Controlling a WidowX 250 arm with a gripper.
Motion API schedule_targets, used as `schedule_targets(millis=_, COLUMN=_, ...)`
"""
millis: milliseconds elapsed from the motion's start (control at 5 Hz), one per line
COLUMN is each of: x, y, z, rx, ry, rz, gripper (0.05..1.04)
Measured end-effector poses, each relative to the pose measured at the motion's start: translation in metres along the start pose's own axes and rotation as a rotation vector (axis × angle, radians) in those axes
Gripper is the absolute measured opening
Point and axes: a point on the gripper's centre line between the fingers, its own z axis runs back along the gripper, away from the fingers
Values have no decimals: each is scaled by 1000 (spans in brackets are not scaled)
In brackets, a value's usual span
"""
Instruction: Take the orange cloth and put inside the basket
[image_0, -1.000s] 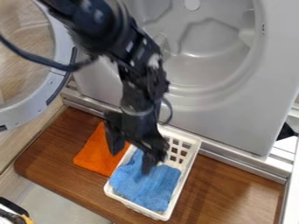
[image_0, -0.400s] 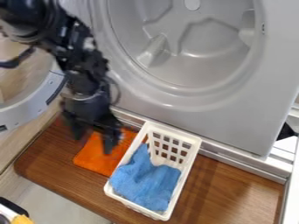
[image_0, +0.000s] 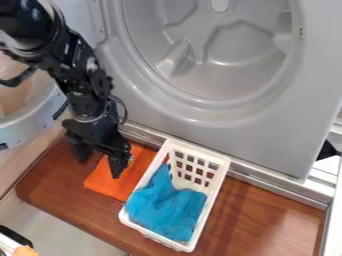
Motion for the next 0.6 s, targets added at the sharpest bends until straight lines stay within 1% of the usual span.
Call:
schedule_targets(millis=200, x=13, y=-8, z=-8, rx=24, ry=-9, rz=-18, gripper=1000)
schedule_targets(millis=400, x=21, y=-11, z=-15, rx=63, ry=-13, rz=-2, gripper=1000)
schedule_targets(millis=600, x=27, y=-11, z=-37, rx=56, ry=17, rz=15, gripper=1000)
